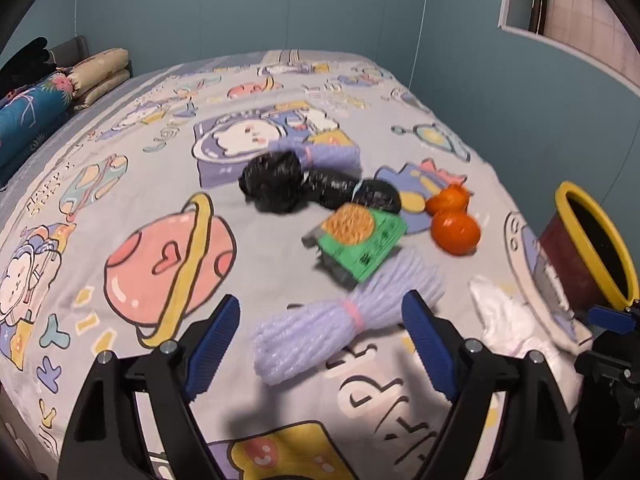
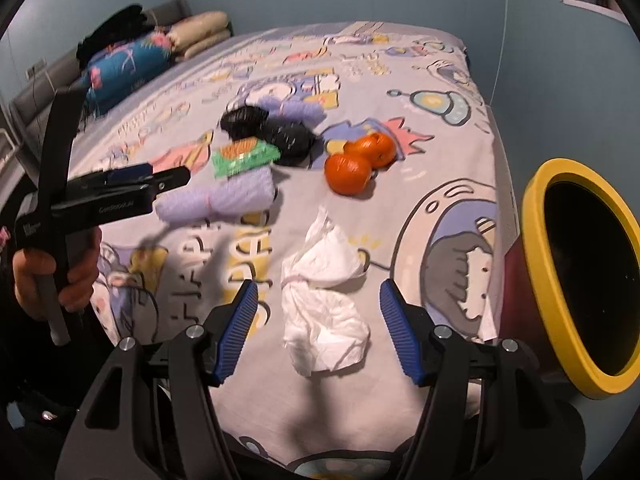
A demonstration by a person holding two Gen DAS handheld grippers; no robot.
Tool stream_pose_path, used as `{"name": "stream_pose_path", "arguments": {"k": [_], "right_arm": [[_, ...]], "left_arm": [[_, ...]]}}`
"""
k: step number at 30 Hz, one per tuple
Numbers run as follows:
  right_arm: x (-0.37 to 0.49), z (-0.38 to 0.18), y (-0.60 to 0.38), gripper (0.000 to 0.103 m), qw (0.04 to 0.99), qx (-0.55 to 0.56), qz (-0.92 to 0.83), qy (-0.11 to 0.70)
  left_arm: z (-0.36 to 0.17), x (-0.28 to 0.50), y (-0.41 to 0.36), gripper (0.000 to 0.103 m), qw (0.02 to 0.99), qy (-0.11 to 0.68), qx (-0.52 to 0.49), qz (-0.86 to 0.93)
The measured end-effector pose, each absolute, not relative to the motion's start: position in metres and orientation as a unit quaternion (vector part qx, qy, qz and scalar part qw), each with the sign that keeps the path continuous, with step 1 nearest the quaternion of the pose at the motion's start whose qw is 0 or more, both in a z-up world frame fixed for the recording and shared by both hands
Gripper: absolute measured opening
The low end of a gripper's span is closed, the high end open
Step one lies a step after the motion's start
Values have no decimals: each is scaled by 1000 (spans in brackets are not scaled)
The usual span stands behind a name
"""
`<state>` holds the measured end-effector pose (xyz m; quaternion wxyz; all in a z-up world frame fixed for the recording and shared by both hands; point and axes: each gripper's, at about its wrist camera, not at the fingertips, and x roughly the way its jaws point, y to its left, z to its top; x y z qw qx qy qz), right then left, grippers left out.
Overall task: Collect trash
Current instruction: 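Grasp the lavender foam net with the left gripper while the right gripper grasps white tissue, then carry the foam net and tissue in both grippers over the yellow bin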
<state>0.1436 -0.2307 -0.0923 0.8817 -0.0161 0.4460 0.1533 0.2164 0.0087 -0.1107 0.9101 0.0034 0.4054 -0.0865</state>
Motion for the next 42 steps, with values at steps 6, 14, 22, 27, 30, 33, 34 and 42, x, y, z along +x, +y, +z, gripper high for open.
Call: {"name": "stream_pose_path", "arguments": {"k": [6,14,22,27,30,33,34,42], "right_arm": [[149,-111,-223,60,874,-38,147,462],[156,-130,-216,60,863,-48,147,481],[165,-139,-207,60,856,-66,150,490],[172,-145,-206,49,853,-73,141,498],[175,-148,-207,41,851,-65,138,502],[176,-147,-207,30,852,-67,138,500],[176,-147,-206,27,852,-66,138,500],[174,-141,-213,21,855,-45,146,495]], "left_arm": [[-127,226,2,80,902,423,16,-85],[-144,235,-9,78,895,438,36,-80],[-151,245,-15,68,893,441,43,-81],[-154,247,-22,51,892,440,62,-87],[-156,247,-23,44,892,438,67,-89],[-154,245,-24,33,893,435,69,-91],[-154,245,-24,32,893,435,69,-93],[-151,240,-27,18,893,433,69,-106]]}}
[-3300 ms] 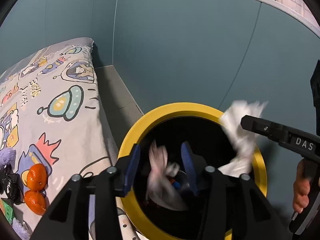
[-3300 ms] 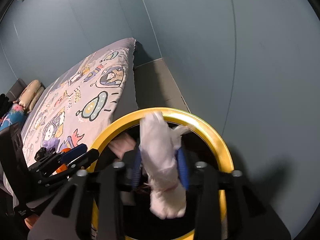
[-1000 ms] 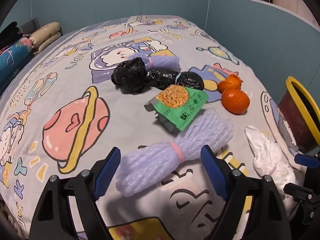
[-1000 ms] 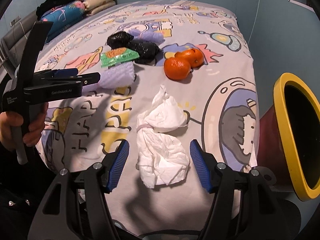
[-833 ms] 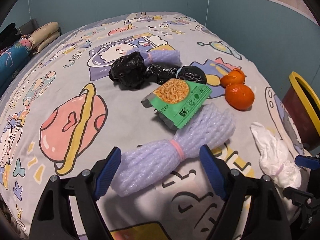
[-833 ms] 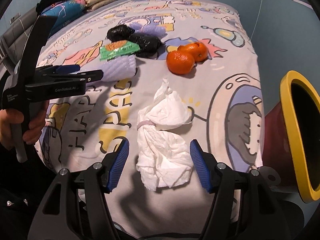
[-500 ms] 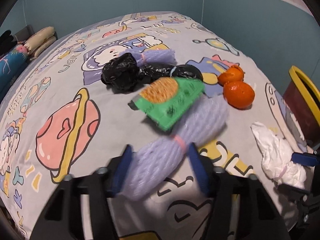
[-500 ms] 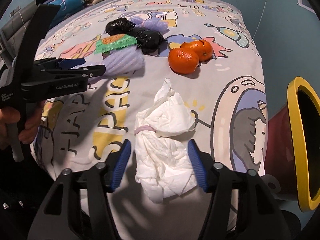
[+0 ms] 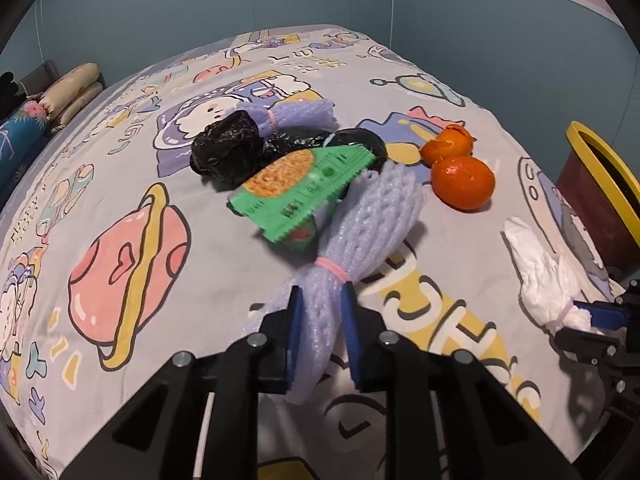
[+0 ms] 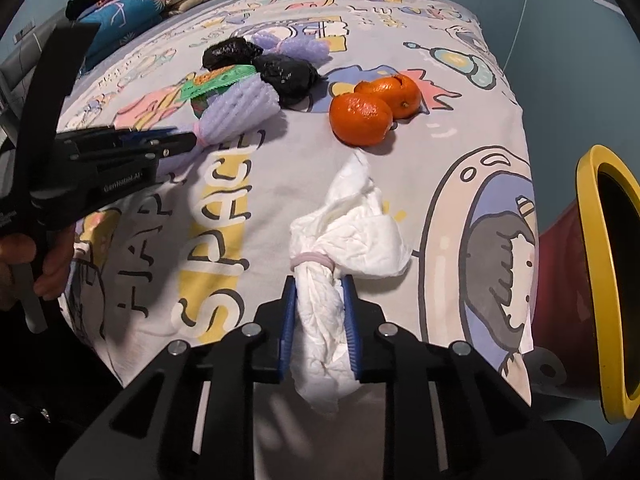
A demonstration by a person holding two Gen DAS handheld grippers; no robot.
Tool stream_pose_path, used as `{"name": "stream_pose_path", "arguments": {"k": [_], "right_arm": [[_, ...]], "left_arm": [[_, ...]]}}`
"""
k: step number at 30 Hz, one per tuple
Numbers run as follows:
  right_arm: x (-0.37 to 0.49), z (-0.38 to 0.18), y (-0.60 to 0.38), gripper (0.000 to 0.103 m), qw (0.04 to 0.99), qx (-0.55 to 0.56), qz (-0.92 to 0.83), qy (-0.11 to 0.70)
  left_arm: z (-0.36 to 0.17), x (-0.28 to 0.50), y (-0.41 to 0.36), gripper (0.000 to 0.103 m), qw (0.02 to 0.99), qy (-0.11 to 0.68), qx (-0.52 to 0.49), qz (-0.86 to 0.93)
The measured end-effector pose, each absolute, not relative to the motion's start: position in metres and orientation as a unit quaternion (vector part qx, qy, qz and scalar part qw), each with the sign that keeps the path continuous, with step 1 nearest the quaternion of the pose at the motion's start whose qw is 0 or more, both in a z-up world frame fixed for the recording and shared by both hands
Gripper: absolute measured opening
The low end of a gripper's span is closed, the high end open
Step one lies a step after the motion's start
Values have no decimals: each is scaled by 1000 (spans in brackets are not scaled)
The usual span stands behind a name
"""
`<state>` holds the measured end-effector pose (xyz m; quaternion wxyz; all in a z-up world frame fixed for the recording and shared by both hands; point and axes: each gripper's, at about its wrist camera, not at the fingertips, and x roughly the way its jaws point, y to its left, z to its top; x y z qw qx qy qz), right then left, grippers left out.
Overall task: Collect trash
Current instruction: 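Carry the foam net and tissue in both grippers over the yellow bin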
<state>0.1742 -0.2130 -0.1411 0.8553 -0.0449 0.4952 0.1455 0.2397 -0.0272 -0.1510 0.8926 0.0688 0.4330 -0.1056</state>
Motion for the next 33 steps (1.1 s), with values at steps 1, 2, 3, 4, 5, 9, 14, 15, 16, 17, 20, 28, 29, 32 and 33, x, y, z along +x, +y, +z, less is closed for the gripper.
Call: {"name": "stream_pose_path", "arguments": {"k": [1,2,3,4,5,9,14,15,16,17,20,28,29,32,33], "right_arm": [[174,-139,-214,20,856,-40,147,494],[173,-138,-215,20,856,-36,148,493],[172,-135,-216,20,857,-33,149,492],[171,-132,-218,20,858,-29,150,490],[170,-130,-218,20,859,-24,151,489],[165,-118,-222,20,859,-7,161,485],[159,-101,-224,20,864,6,174,473],[158,-98,-224,20,865,8,175,470],[156,-93,-225,20,867,9,177,466],[155,-89,-225,20,868,10,179,463],[151,-76,-228,20,873,11,182,451],[148,-49,-245,20,888,19,179,423],[149,-47,-248,20,890,22,178,420],[151,-40,-260,20,894,29,172,412],[151,-39,-263,20,896,31,170,410]], "left_arm": [[-150,238,-27,18,893,432,69,-106],[-149,237,-27,17,893,432,68,-106],[-148,236,-26,17,893,432,67,-107],[-146,234,-25,17,894,431,64,-108],[-144,233,-24,16,894,431,61,-111],[-131,223,-22,16,896,423,56,-120],[-110,208,-20,16,899,414,42,-139],[-106,205,-19,16,900,411,38,-142],[-101,203,-18,16,901,409,34,-144],[-98,201,-16,16,901,406,30,-146],[-84,195,-12,16,906,396,22,-146],[-45,184,-7,16,924,359,4,-132],[-41,184,-8,16,925,356,0,-132],[-29,185,-13,16,930,345,-6,-129],[-24,186,-16,16,931,341,-7,-129]]}}
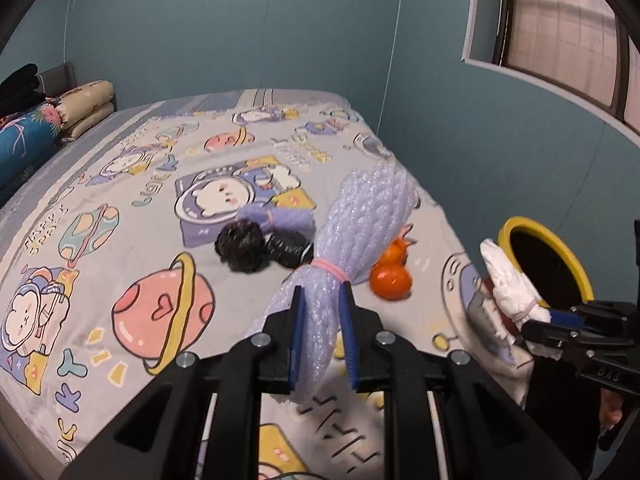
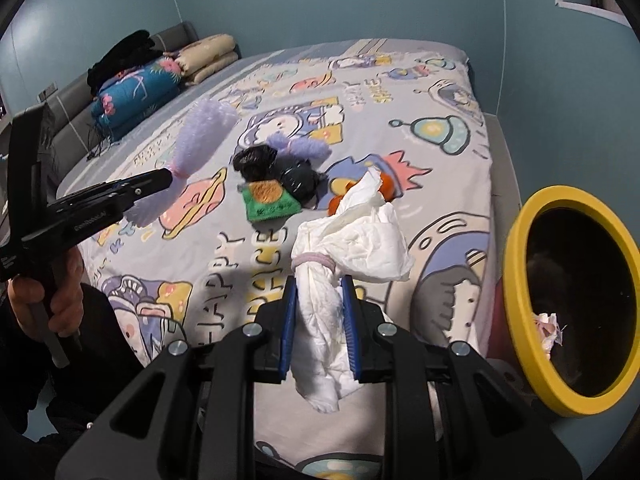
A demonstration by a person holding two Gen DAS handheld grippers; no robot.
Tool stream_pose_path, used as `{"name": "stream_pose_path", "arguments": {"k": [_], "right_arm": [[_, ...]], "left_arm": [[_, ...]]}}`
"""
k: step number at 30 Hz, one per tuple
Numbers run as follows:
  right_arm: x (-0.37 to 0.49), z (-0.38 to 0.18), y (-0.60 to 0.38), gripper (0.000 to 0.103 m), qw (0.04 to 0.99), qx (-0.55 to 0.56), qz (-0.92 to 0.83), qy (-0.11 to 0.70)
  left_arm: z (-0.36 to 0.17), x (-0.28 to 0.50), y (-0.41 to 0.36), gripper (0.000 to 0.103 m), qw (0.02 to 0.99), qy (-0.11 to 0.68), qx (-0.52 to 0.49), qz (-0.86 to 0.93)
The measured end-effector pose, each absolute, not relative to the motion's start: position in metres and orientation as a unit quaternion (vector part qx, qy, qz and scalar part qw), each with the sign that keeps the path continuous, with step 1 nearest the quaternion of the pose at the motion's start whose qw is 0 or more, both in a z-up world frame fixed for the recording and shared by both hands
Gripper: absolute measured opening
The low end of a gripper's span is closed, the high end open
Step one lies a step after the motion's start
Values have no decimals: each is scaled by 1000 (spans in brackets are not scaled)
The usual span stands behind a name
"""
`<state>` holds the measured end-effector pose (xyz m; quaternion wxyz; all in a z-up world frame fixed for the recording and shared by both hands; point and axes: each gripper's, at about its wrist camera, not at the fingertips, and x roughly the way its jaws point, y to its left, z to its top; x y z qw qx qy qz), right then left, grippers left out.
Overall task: Collect trash
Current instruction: 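Carry the foam net and tissue in both grippers over the yellow bin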
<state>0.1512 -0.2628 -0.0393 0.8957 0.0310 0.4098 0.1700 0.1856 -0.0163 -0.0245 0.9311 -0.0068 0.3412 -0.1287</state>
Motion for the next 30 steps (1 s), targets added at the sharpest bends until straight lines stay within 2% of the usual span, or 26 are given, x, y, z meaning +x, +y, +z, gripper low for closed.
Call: {"name": "stream_pose_path", "arguments": {"k": [16,30], "right_arm": [[156,-5,-341,20,926,62,106,357],[150,4,-417,20,940,79,12,332]], "left_arm": [[13,202,-99,16,942,299,12,-152],[20,216,-189,16,935,278,35,-216]]}}
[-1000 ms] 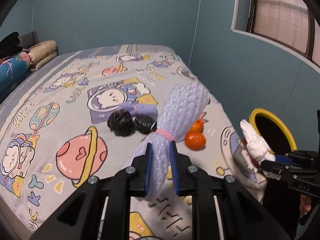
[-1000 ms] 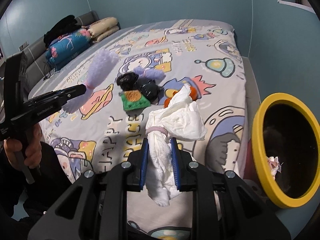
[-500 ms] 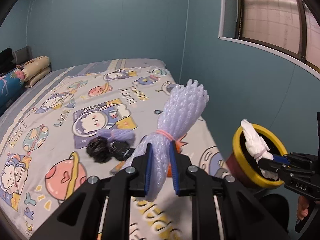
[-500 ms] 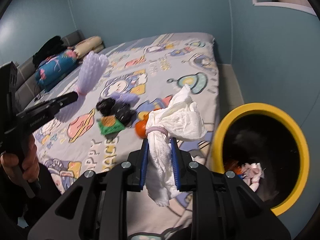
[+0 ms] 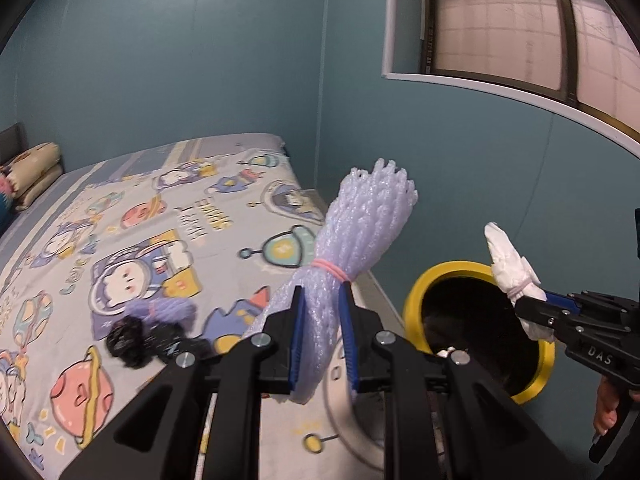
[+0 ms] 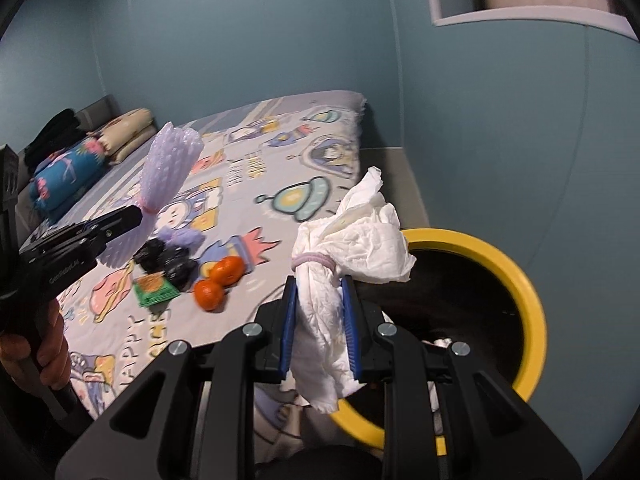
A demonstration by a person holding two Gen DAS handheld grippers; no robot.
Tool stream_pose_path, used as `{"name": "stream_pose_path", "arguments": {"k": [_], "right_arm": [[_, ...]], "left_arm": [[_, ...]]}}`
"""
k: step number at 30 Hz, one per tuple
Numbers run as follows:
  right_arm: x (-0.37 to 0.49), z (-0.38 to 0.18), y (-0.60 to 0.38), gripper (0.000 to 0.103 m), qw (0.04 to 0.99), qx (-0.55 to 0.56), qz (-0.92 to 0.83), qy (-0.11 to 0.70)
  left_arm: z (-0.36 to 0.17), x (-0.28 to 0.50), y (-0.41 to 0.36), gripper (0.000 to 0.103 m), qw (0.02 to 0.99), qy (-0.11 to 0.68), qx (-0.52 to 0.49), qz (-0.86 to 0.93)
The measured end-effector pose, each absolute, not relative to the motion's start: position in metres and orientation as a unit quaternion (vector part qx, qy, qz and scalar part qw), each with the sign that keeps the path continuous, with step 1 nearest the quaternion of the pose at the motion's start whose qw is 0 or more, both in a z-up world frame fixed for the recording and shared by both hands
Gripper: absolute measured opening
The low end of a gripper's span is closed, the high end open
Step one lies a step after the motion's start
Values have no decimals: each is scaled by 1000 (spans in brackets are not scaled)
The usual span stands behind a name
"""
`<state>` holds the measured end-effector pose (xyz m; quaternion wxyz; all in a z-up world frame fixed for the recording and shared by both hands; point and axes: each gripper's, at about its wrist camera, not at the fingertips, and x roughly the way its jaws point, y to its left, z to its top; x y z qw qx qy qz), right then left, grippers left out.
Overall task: Collect trash
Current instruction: 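Carry the foam net and tissue in both grippers over the yellow bin, then open both grippers to drop the foam net and tissue into the bin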
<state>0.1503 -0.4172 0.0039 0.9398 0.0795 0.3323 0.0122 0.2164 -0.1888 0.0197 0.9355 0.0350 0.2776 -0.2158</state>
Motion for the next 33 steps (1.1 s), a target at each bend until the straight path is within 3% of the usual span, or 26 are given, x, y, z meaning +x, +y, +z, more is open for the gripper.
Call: {"name": "stream_pose_path", "arguments": {"k": [21,33], "right_arm": [[157,-49,-499,21,920,139,-78,359],[164,-72,-515,21,910,155,-85,375]], "left_arm": [[-30,249,-323,16,887,334,57,-315],[-68,267,-361,17,866,375,57,-325]]}}
